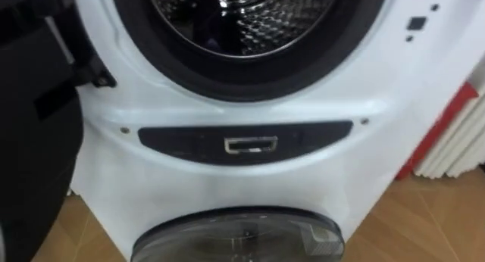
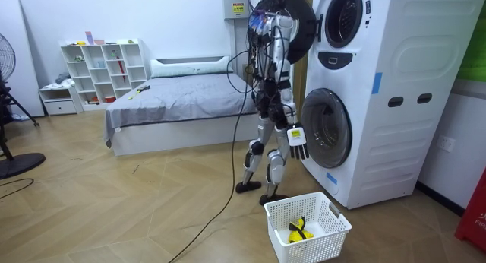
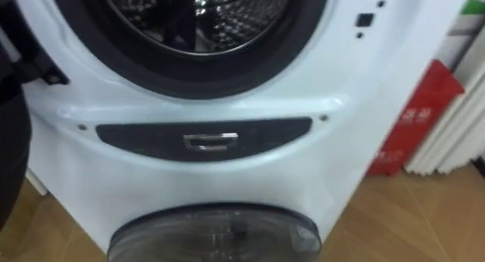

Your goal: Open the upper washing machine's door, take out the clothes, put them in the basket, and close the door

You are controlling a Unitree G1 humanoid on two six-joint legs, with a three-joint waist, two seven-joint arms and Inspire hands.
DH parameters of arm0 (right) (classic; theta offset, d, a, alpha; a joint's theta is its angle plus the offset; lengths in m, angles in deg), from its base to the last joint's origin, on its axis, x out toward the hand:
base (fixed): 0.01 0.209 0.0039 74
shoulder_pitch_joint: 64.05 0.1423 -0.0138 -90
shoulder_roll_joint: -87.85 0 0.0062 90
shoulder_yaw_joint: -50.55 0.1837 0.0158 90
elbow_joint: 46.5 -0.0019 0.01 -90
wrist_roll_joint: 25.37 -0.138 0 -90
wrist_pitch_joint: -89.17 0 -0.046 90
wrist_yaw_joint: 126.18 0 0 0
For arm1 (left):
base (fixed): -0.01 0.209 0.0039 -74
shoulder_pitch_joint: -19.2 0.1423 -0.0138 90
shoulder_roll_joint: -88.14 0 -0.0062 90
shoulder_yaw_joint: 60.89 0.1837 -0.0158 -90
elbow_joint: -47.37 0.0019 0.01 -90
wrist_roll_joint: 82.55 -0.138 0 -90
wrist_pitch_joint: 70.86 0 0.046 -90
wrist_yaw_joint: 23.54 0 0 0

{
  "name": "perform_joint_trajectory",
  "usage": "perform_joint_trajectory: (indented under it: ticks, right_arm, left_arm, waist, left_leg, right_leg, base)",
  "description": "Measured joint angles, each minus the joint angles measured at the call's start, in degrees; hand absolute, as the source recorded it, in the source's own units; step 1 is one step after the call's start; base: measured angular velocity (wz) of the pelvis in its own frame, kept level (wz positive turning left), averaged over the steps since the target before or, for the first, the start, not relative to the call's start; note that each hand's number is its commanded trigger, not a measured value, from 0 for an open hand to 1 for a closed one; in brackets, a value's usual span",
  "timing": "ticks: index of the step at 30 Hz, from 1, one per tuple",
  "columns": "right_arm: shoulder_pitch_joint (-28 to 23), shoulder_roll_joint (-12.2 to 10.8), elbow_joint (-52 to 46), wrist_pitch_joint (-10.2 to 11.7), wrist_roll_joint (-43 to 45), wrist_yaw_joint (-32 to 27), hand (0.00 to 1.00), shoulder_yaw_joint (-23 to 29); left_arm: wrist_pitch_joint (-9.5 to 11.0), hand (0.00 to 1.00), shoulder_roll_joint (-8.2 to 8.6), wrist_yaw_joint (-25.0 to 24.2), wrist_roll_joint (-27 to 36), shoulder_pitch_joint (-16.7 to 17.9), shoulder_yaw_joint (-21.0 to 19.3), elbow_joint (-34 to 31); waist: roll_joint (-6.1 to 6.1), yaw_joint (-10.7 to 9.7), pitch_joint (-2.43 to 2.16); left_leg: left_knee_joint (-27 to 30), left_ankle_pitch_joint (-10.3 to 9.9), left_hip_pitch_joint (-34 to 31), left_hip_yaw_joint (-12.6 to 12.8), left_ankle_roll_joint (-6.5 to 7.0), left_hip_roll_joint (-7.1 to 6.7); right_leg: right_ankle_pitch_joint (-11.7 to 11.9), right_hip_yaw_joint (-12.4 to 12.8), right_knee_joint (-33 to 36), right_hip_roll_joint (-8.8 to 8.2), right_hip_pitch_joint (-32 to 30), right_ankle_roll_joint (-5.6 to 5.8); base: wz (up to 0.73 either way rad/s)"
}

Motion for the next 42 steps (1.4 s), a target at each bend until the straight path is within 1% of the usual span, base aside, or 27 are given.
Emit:
perform_joint_trajectory:
  ticks: [1,3,4,6,10,13,16,20,23,24,26,27,28,29,30,31,32,33,34,35,36,37,38,39,40,41,42]
  right_arm:
    - [-0.03,0.00,0.04,-0.44,0.40,0.02,0.00,-0.33]
    - [-0.04,0.10,0.06,-0.84,1.20,-0.03,0.00,-0.78]
    - [-0.06,0.12,0.06,-1.03,1.75,-0.03,0.00,-0.80]
    - [-0.06,0.06,0.01,-1.08,1.99,-0.02,0.00,-1.02]
    - [-0.09,0.06,-0.07,-1.69,2.02,-0.02,0.00,-1.21]
    - [-0.07,0.06,-0.07,-1.74,3.26,0.01,0.00,-1.15]
    - [-0.06,0.04,-0.05,-1.74,4.15,0.02,0.00,-1.15]
    - [-0.05,-0.01,-0.04,-1.75,3.91,0.01,0.00,-1.26]
    - [0.04,-0.05,-0.41,-2.09,4.09,0.23,0.00,-1.26]
    - [-0.04,-0.05,-0.36,-2.26,4.24,0.66,0.00,-1.11]
    - [0.27,-0.05,-0.42,-2.25,5.68,1.31,0.00,-1.09]
    - [0.71,0.08,-0.37,-2.28,6.75,1.41,0.00,-0.98]
    - [1.14,0.18,-0.30,-2.29,7.26,1.69,0.00,-1.02]
    - [1.28,0.33,-0.34,-2.24,7.65,1.85,0.00,-1.13]
    - [1.37,0.59,-0.35,-2.11,8.14,1.86,0.00,-1.13]
    - [1.31,0.59,-0.37,-2.11,8.33,1.63,0.00,-1.02]
    - [1.31,0.60,-0.37,-2.07,8.15,1.64,0.00,-0.91]
    - [1.33,0.79,-0.35,-1.73,7.86,1.57,0.00,-0.84]
    - [1.28,0.98,-0.35,-1.53,7.79,1.51,0.00,-0.75]
    - [1.18,1.45,-0.35,-1.11,7.90,1.09,0.00,-0.61]
    - [1.16,1.75,-0.39,-0.63,7.86,1.03,0.00,-0.27]
    - [1.15,1.76,-0.47,-0.22,7.58,1.05,0.00,0.40]
    - [1.11,1.71,-0.50,0.03,7.55,1.04,0.00,0.48]
    - [1.29,1.74,-0.43,0.56,7.40,1.01,0.00,0.97]
    - [1.25,1.82,-0.32,0.92,7.02,0.78,0.00,1.54]
    - [1.42,1.93,-0.35,1.09,6.75,0.55,0.00,1.57]
    - [2.11,1.95,-0.33,1.22,6.76,0.27,0.00,1.99]
  left_arm:
    - [-0.36,0.00,-0.01,-0.03,-0.01,0.12,-0.40,0.17]
    - [-0.95,0.00,-0.02,0.05,-0.01,0.25,-0.72,0.19]
    - [-1.07,0.00,-0.02,0.17,-0.05,0.25,-0.86,0.18]
    - [-1.09,0.00,0.00,0.32,-0.61,0.25,-1.50,0.16]
    - [-2.03,0.00,0.13,0.90,-1.74,0.46,-2.11,0.19]
    - [-2.22,0.00,0.20,0.86,-2.22,0.45,-2.98,0.21]
    - [-2.23,0.00,0.17,0.85,-2.19,0.46,-3.00,0.39]
    - [-2.27,0.00,0.14,0.84,-2.04,0.46,-2.97,0.81]
    - [-2.25,0.00,0.08,1.03,-2.11,0.52,-3.02,0.57]
    - [-2.16,0.00,0.02,1.08,-2.15,0.55,-3.45,0.68]
    - [-1.80,0.00,-0.11,0.99,-2.27,0.54,-4.54,0.74]
    - [-1.57,0.00,-0.10,0.86,-2.20,0.54,-5.33,0.35]
    - [-1.31,0.00,-0.45,0.80,-2.19,0.56,-5.16,0.16]
    - [-1.35,0.00,-0.46,0.75,-2.26,0.41,-5.08,0.06]
    - [-1.39,0.00,-0.30,0.73,-2.17,0.03,-4.73,-0.34]
    - [-1.26,0.00,-0.03,0.66,-2.00,0.02,-4.63,-0.65]
    - [-1.26,0.00,0.12,0.62,-1.93,0.00,-4.64,-0.70]
    - [-1.29,0.00,0.19,0.51,-1.98,-0.21,-4.34,-0.81]
    - [-1.33,0.00,0.27,0.45,-2.04,-0.38,-3.97,-0.79]
    - [-1.45,0.00,0.71,0.21,-1.95,-0.64,-3.79,-0.79]
    - [-1.58,0.00,0.82,0.04,-1.81,-1.24,-2.47,-0.78]
    - [-1.63,0.00,0.83,-0.18,-1.74,-2.09,-1.81,-0.79]
    - [-1.64,0.00,0.84,-0.32,-1.73,-2.83,-1.73,-0.94]
    - [-1.59,0.00,0.86,-0.58,-1.87,-4.59,-1.59,-1.34]
    - [-1.44,0.00,0.73,-0.82,-2.18,-6.20,-0.49,-1.50]
    - [-1.27,0.00,0.76,-1.06,-2.27,-7.10,0.03,-1.65]
    - [-0.81,0.00,0.84,-1.75,-3.22,-8.83,0.74,-1.86]
  waist:
    - [0.07,0.05,0.08]
    - [0.08,0.55,0.14]
    - [-0.13,0.90,0.04]
    - [-0.30,1.06,0.07]
    - [-0.37,1.11,0.11]
    - [-0.49,1.14,0.04]
    - [-0.64,1.14,-0.05]
    - [-0.61,1.25,-0.06]
    - [-0.78,1.26,-0.07]
    - [-0.96,1.23,-0.12]
    - [-1.36,1.67,-0.07]
    - [-1.37,2.18,-0.09]
    - [-1.33,2.41,-0.08]
    - [-1.08,2.29,-0.10]
    - [-0.69,1.91,-0.02]
    - [-0.51,2.00,-0.07]
    - [-0.44,1.99,-0.04]
    - [-0.47,1.82,-0.03]
    - [-0.17,1.70,0.15]
    - [0.71,0.89,0.21]
    - [1.44,-0.21,0.25]
    - [2.01,-1.04,0.20]
    - [2.21,-1.40,0.17]
    - [2.36,-2.22,0.20]
    - [2.87,-2.55,0.39]
    - [3.01,-2.67,0.40]
    - [3.55,-2.63,0.32]
  left_leg:
    - [-0.05,0.00,0.57,-0.73,0.00,0.05]
    - [-0.09,-0.01,1.28,-0.84,-0.01,0.20]
    - [-0.09,-0.01,1.49,-0.90,-0.01,0.25]
    - [-0.16,-0.01,1.59,-1.01,-0.02,0.29]
    - [-0.20,-0.02,2.26,-1.00,-0.02,0.38]
    - [-0.26,-0.02,2.48,-1.00,-0.02,0.35]
    - [-0.25,-0.02,2.56,-1.00,-0.02,0.32]
    - [-0.07,-0.02,2.70,-1.01,-0.03,0.33]
    - [1.62,-0.22,2.03,-0.67,-0.37,0.43]
    - [3.60,-0.65,1.48,-0.65,-1.09,0.56]
    - [8.89,-1.24,-0.40,-0.52,-2.07,0.75]
    - [14.63,-1.83,-2.79,-0.85,-2.99,1.42]
    - [20.67,-1.81,-5.69,-1.35,-3.06,1.94]
    - [23.98,-1.69,-7.23,-1.74,-3.21,2.62]
    - [28.94,-1.08,-10.00,-2.89,-3.60,3.21]
    - [32.16,-0.24,-11.46,-3.79,-4.10,3.55]
    - [33.08,0.18,-11.85,-4.04,-4.03,3.60]
    - [35.18,0.90,-12.69,-4.38,-4.14,4.01]
    - [36.85,1.41,-12.84,-4.39,-4.27,4.53]
    - [40.04,2.43,-12.20,-4.41,-5.00,5.01]
    - [40.62,2.47,-10.26,-4.36,-5.13,5.21]
    - [39.58,2.25,-8.13,-5.22,-5.48,5.29]
    - [38.46,2.04,-6.91,-5.70,-5.82,5.29]
    - [34.85,1.42,-4.48,-6.87,-6.70,5.37]
    - [30.21,0.73,-1.83,-8.21,-7.53,5.31]
    - [27.76,0.39,-0.92,-8.89,-7.85,5.29]
    - [22.47,-0.54,0.81,-10.10,-8.18,5.22]
  right_leg:
    - [0.01,-0.19,-0.63,0.06,0.95,0.02]
    - [0.01,-0.20,-0.75,0.24,1.70,0.02]
    - [0.01,-0.20,-0.95,0.30,1.99,0.02]
    - [0.01,-0.24,-1.50,0.36,2.34,0.02]
    - [0.01,-0.35,-1.55,0.44,3.00,0.02]
    - [0.01,-0.23,-1.52,0.44,3.19,0.02]
    - [0.02,-0.23,-1.46,0.42,3.24,0.00]
    - [0.01,-0.21,-1.45,0.44,3.47,-0.07]
    - [-0.57,-0.74,-0.60,0.25,3.29,-0.42]
    - [-1.23,-1.10,0.25,0.07,3.31,-0.69]
    - [-2.35,-1.29,2.68,-0.02,2.06,-1.25]
    - [-2.54,-1.32,3.23,-0.17,1.85,-1.62]
    - [-2.73,-1.67,3.45,-0.11,1.90,-2.14]
    - [-2.74,-1.91,3.50,0.13,1.94,-2.40]
    - [-2.87,-2.39,3.70,0.60,1.92,-2.91]
    - [-3.09,-2.47,3.77,0.85,1.93,-3.44]
    - [-3.22,-2.64,3.78,0.84,1.94,-3.67]
    - [-3.44,-3.30,3.87,0.85,1.92,-4.14]
    - [-3.54,-3.78,3.99,0.90,1.92,-4.35]
    - [-3.62,-4.43,4.19,1.14,1.88,-4.62]
    - [-3.67,-4.87,4.85,1.16,1.33,-4.72]
    - [-3.56,-5.91,5.07,1.16,0.53,-4.91]
    - [-3.49,-6.44,5.28,1.16,-0.12,-4.98]
    - [-3.34,-7.49,6.02,1.15,-1.04,-5.17]
    - [-3.21,-8.71,6.82,1.12,-2.36,-5.28]
    - [-3.13,-9.42,7.24,1.12,-3.30,-5.34]
    - [-2.83,-10.42,8.40,1.11,-5.34,-5.41]
  base:
    - [0.10]
    - [0.03]
    - [0.00]
    - [0.02]
    - [0.01]
    - [0.00]
    - [0.00]
    - [0.00]
    - [0.03]
    - [0.04]
    - [-0.04]
    - [-0.12]
    - [-0.07]
    - [0.07]
    - [0.13]
    - [0.11]
    - [0.00]
    - [0.00]
    - [0.07]
    - [0.20]
    - [0.33]
    - [0.36]
    - [0.41]
    - [0.44]
    - [0.44]
    - [0.39]
    - [0.25]
